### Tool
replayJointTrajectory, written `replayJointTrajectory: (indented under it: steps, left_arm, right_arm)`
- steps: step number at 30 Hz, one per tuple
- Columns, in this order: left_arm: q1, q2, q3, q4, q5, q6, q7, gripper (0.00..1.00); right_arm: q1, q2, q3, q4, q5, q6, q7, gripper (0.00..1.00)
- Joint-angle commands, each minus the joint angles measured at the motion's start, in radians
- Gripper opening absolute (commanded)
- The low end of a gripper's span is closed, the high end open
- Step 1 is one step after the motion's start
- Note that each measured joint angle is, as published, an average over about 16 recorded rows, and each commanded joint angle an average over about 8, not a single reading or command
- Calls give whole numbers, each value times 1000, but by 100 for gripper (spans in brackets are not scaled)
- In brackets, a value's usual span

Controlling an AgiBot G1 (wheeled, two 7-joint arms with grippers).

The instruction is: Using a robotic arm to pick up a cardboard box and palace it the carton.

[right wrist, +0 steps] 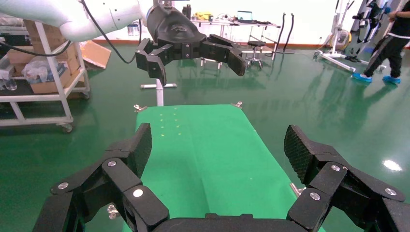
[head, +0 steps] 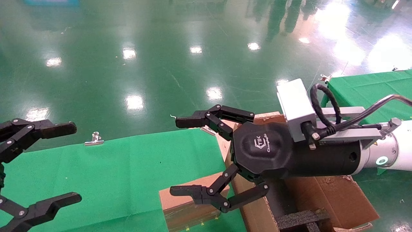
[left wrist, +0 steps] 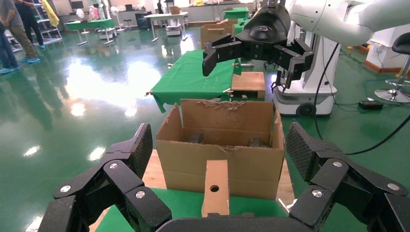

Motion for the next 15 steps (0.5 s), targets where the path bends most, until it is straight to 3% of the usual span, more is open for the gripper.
replayJointTrajectory:
  steps: [1, 15]
  left_arm:
    - [0, 0, 0, 0, 0, 0, 0, 100]
    - [0, 0, 0, 0, 0, 0, 0, 99]
  right_arm:
    - [0, 0, 0, 0, 0, 0, 0, 100]
    - [0, 0, 0, 0, 0, 0, 0, 100]
